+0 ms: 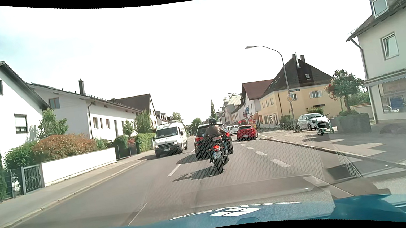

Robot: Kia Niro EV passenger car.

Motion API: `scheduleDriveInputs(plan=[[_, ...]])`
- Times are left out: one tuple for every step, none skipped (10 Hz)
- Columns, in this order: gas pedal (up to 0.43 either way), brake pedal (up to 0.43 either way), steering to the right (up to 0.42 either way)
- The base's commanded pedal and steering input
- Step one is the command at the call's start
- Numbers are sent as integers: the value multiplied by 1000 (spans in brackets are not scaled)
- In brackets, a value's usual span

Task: Follow the waypoints while adhering to traffic rules and regulations

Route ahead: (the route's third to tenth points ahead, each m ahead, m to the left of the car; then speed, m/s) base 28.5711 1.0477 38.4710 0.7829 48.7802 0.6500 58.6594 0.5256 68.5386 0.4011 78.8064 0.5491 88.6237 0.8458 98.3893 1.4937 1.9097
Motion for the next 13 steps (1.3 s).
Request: scheduleDriveInputs(plan=[[0,0,4],[0,0,3],[0,0,3],[0,0,3],[0,0,3],[0,0,3],[59,0,3],[67,0,3],[87,0,3],[87,0,3],[59,0,3],[39,0,3],[28,0,3]])
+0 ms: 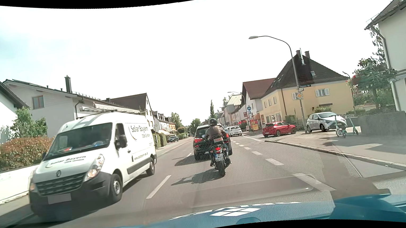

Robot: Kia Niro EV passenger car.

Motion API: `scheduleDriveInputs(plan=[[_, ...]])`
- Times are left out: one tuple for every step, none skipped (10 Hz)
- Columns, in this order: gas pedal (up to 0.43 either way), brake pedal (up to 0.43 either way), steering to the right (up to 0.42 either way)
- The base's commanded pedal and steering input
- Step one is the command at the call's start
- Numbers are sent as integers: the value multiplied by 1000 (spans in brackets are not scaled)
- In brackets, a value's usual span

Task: Follow the waypoints while adhering to traffic rules and regulations

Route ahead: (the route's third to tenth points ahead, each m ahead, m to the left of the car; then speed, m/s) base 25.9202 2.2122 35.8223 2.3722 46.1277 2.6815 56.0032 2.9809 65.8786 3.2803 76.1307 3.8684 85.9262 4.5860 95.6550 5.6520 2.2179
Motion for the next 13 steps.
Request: scheduleDriveInputs(plan=[[28,0,3],[28,0,4],[28,0,3],[28,0,3],[28,0,4],[28,0,4],[28,0,3],[28,0,3],[28,0,4],[28,0,3],[28,0,3],[28,0,3],[28,0,3]])
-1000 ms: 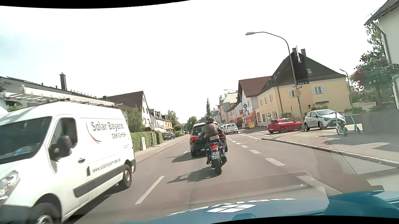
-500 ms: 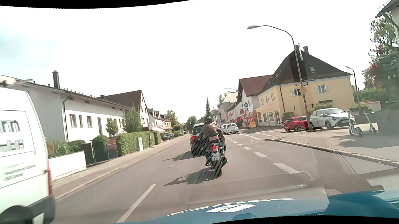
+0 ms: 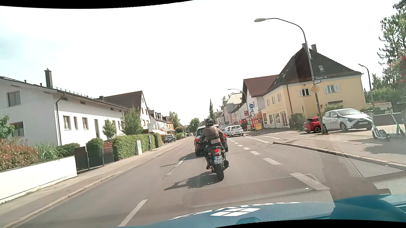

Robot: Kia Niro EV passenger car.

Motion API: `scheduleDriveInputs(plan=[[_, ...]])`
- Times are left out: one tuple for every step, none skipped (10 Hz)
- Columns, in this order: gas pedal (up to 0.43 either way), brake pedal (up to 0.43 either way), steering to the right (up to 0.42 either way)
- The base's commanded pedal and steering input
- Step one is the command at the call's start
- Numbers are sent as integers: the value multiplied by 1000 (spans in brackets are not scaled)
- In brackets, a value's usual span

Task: Follow the waypoints while adhering to traffic rules and regulations

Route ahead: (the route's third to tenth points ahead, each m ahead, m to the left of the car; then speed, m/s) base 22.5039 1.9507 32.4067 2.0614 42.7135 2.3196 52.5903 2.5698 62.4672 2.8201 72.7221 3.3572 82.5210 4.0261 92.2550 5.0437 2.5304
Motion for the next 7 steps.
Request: scheduleDriveInputs(plan=[[28,0,4],[28,0,3],[28,0,3],[47,0,3],[67,0,3],[79,0,4],[98,0,4]])
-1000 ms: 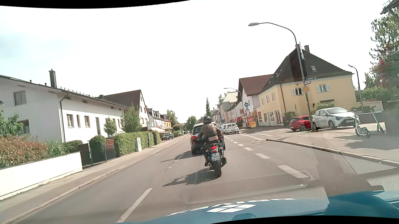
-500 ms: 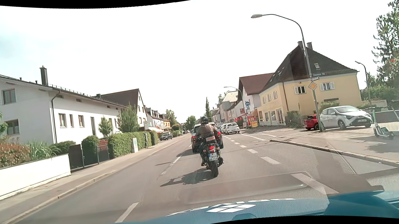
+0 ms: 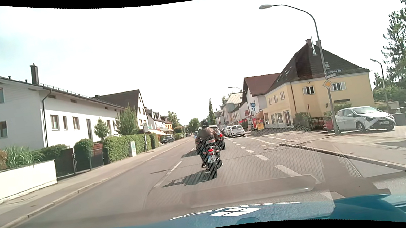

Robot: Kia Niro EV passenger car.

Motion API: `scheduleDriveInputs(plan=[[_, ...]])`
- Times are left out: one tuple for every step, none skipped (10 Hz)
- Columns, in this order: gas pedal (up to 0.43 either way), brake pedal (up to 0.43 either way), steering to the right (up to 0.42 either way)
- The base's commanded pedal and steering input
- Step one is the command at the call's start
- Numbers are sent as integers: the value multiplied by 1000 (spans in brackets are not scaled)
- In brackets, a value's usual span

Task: Follow the waypoints while adhering to traffic rules and regulations

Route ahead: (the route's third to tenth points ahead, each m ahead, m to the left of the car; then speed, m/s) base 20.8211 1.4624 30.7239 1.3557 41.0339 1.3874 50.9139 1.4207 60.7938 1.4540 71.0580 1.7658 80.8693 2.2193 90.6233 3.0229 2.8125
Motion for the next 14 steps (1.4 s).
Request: scheduleDriveInputs(plan=[[98,0,3],[98,0,3],[98,0,3],[98,0,3],[110,0,3],[118,0,3],[118,0,1],[130,0,1],[138,0,0],[157,0,-1],[157,0,-3],[169,0,-3],[169,0,-3],[169,0,-3]])
